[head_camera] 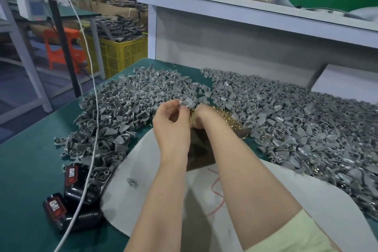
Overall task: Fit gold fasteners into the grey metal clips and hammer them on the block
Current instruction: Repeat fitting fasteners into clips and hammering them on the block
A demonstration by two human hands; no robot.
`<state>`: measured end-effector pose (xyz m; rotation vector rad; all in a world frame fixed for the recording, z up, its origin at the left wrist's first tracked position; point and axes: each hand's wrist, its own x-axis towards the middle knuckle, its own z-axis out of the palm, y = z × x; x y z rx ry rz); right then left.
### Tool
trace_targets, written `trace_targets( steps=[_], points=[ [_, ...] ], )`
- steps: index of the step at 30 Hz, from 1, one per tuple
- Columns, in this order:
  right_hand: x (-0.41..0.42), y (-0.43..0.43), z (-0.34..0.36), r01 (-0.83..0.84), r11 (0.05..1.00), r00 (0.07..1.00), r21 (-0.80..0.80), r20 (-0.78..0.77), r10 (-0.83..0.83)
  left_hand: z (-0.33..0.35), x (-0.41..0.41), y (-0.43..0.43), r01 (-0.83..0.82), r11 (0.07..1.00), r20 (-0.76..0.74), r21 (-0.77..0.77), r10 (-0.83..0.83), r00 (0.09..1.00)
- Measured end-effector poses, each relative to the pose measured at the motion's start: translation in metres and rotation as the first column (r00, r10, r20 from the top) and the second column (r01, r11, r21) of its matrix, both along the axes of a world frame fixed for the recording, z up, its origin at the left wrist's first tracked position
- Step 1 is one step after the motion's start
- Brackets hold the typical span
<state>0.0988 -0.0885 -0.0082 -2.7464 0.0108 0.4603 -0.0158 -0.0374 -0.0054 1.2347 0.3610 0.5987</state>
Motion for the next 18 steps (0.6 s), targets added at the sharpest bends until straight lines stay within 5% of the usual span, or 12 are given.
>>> trace_targets(
  steps=[3, 10, 14, 18],
  points=[
    [-0.002, 0.003, 0.004, -0.042, 0.984, 0.999, -0.173, 0.002, 0.043, 0.001, 0.0, -0.001, 0.005, 0.999, 0.024, -0.044, -0.004, 1.0],
    [-0.004, -0.004, 0.0, -0.044, 0.983, 0.993, -0.177, 0.103, 0.063, 0.0, 0.0, -0.003, 0.01, 0.998, 0.033, -0.061, -0.008, 0.999],
    [-0.007, -0.01, -0.003, 0.039, 0.999, 0.958, -0.003, 0.284, -0.037, 0.001, -0.001, -0.003, 0.017, 0.999, 0.018, -0.038, -0.016, 1.0],
    [-0.02, -0.031, 0.013, -0.004, 0.912, 0.898, 0.411, 0.402, -0.177, 0.001, -0.003, -0.005, 0.055, 0.982, 0.015, 0.179, -0.059, 0.998]
  ],
)
